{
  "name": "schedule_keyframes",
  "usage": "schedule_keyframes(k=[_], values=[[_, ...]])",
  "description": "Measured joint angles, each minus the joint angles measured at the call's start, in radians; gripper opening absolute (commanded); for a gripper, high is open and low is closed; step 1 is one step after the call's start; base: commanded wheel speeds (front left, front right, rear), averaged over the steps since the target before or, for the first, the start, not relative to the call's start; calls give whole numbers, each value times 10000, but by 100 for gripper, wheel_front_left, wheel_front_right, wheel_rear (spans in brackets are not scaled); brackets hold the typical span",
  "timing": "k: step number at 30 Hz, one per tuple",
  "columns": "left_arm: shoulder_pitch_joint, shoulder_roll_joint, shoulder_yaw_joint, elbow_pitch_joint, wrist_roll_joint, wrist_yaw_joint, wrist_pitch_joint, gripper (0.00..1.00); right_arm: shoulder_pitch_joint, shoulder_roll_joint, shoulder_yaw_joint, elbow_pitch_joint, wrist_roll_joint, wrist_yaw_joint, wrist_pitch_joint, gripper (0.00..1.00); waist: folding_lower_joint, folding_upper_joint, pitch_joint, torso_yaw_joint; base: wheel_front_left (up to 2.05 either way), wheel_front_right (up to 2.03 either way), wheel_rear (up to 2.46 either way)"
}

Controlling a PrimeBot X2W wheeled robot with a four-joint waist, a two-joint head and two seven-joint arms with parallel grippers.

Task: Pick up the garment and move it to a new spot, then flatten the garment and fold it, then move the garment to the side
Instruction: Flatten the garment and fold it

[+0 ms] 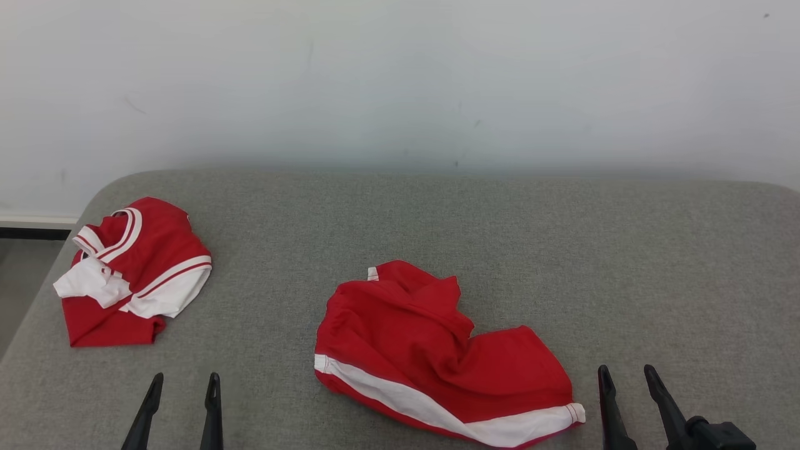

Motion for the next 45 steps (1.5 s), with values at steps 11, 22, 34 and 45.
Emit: schedule_keyframes(k=[11, 22, 34, 45], values=[[412, -240, 412, -56, 479, -334, 0, 100, 334, 50, 46, -401, -59, 0, 217, 100, 1, 0, -127, 28, 0, 0, 0], [448, -458, 683, 35, 711, -529, 0, 100, 398, 56, 63, -545, -73, 0, 376, 100, 1, 0, -103, -100, 0, 0, 0], [441, -589, 846, 217, 823, -788, 0, 100, 419, 29, 155, -508, -75, 0, 468, 100, 1, 0, -112, -138, 0, 0, 0], [-609, -499, 75, 1417, 663, -1321, 0, 100, 264, -199, 623, 123, -46, 0, 614, 100, 1, 0, 57, -257, 0, 0, 0]])
